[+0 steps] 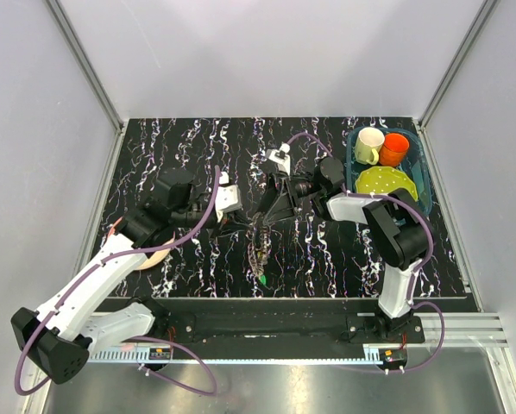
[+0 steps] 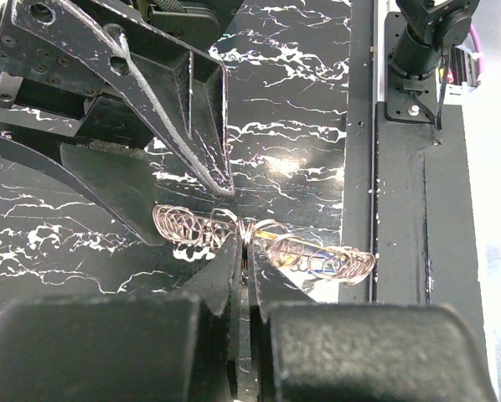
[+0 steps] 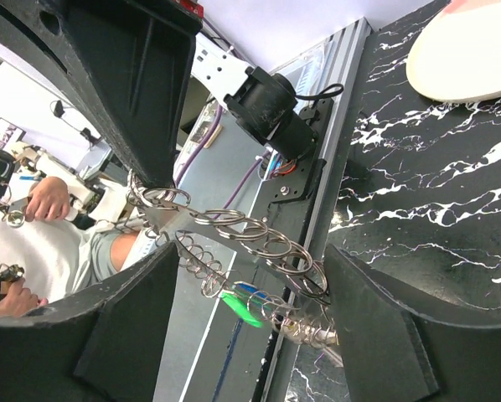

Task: Remove the keys from the keyring

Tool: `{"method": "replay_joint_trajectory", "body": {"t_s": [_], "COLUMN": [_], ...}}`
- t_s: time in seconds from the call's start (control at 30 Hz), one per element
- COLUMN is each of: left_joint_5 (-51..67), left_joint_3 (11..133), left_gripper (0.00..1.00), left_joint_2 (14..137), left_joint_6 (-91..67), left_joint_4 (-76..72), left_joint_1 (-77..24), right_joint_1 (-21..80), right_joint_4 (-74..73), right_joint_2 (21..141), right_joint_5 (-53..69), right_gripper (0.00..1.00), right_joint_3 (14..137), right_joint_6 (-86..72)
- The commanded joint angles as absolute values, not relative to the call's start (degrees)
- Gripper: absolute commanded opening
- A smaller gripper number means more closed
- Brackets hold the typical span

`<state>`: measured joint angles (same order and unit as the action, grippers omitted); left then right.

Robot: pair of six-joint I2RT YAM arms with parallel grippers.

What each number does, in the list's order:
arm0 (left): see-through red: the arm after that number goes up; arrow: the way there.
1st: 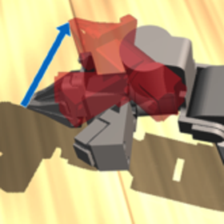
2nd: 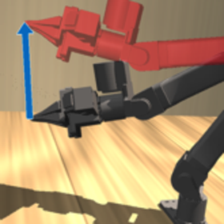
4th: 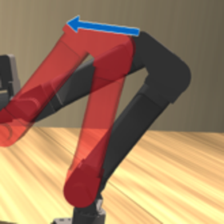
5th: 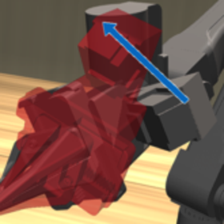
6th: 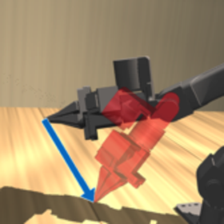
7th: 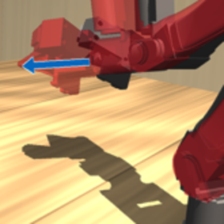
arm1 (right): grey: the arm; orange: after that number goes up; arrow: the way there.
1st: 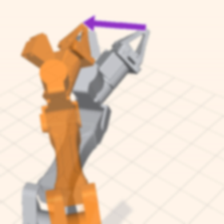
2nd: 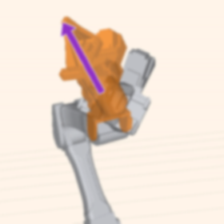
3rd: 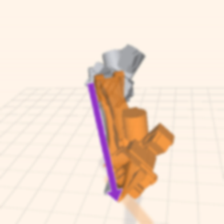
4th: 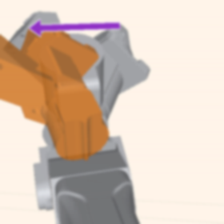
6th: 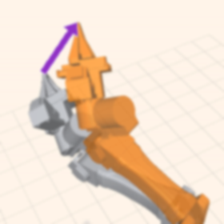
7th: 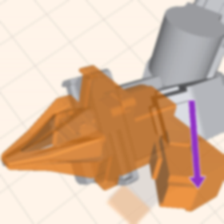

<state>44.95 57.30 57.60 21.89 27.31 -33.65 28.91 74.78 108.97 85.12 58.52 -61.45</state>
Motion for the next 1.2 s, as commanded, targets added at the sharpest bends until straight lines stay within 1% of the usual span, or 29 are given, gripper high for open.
{"method": "replay_joint_trajectory", "body": {"t_s": [0.0, 0.13, 0.2, 0.27, 0.3, 0.37, 0.4, 0.47, 0.5, 0.53, 0.57, 0.6, 0.63, 0.67, 0.7, 0.73, 0.77, 0.8, 0.87, 1.0, 1.17], "left_joint_5": [48.6, 48.4, 48.3, 47.9, 47.8, 47.3, 46.9, 45.5, 44.6, 43.4, 39.3, 36.9, 34.6, 30.5, 28.5, 27.1, 24.6, 23.4, 21.4, 19.9, 20.3], "left_joint_3": [60.8, 61.2, 61.2, 61.0, 60.8, 60.7, 60.7, 60.6, 60.5, 60.2, 59.9, 59.7, 59.2, 59.3, 59.5, 60.0, 61.8, 62.6, 64.9, 68.3, 71.3], "left_gripper": [0.00, 0.00, 0.00, 0.00, 0.00, 0.00, 0.00, 0.00, 0.00, 0.00, 0.00, 0.00, 0.01, 0.19, 0.29, 0.42, 0.61, 0.65, 0.67, 0.75, 0.79], "left_joint_2": [57.0, 57.3, 57.2, 57.2, 57.2, 57.4, 57.4, 57.7, 57.7, 57.7, 57.6, 57.1, 57.0, 56.8, 56.4, 56.3, 56.2, 55.9, 55.6, 54.1, 52.6], "left_joint_6": [22.6, 22.6, 22.6, 22.6, 22.5, 22.5, 22.6, 22.6, 22.2, 21.5, 20.6, 18.1, 17.5, 16.7, 15.0, 14.2, 13.5, 11.6, 10.1, 5.6, 0.2], "left_joint_4": [22.3, 22.1, 22.0, 21.4, 21.3, 21.3, 21.3, 21.4, 21.4, 20.7, 20.0, 19.2, 17.9, 17.5, 17.5, 18.1, 18.6, 19.4, 21.7, 26.8, 30.7], "left_joint_1": [-32.9, -32.5, -32.3, -31.9, -31.5, -31.1, -30.9, -30.8, -30.7, -30.6, -30.6, -30.4, -30.3, -30.2, -30.0, -29.8, -29.6, -29.2, -28.7, -28.4, -28.2], "right_joint_1": [30.0, 30.7, 31.4, 31.7, 31.9, 31.9, 31.9, 31.9, 31.9, 31.8, 31.8, 31.7, 31.8, 31.8, 31.6, 31.4, 31.1, 30.8, 29.8, 28.7, 28.2], "right_joint_4": [88.6, 88.6, 88.6, 88.6, 88.6, 88.6, 88.6, 88.5, 88.5, 88.3, 88.2, 88.0, 87.8, 87.7, 87.7, 87.7, 87.7, 87.7, 87.5, 87.5, 87.4], "right_joint_2": [104.5, 104.1, 104.0, 103.9, 103.8, 103.4, 103.2, 102.4, 102.1, 101.6, 101.2, 101.1, 101.1, 101.2, 101.2, 101.4, 101.5, 101.5, 102.0, 103.2, 104.9], "right_joint_5": [89.9, 90.3, 90.5, 90.7, 90.8, 90.8, 90.5, 90.4, 89.7, 89.3, 88.9, 88.4, 88.3, 88.3, 88.2, 88.0, 87.8, 87.5, 86.9, 86.1, 86.3], "right_gripper": [0.76, 0.73, 0.69, 0.64, 0.59, 0.52, 0.43, 0.33, 0.26, 0.14, 0.05, 0.00, 0.00, 0.00, 0.00, 0.00, 0.00, 0.00, 0.00, 0.00, 0.00], "right_joint_3": [57.8, 58.1, 58.1, 58.0, 57.9, 57.7, 57.6, 57.7, 58.0, 58.1, 58.3, 59.1, 59.6, 60.0, 60.9, 61.2, 61.6, 62.4, 63.4, 67.5, 72.7], "right_joint_6": [-59.8, -60.6, -61.0, -61.2, -61.5, -61.6, -62.0, -62.3, -62.5, -62.5, -62.8, -63.5, -64.3, -65.0, -65.6, -65.9, -66.2, -66.7, -67.4, -69.9, -72.3]}}
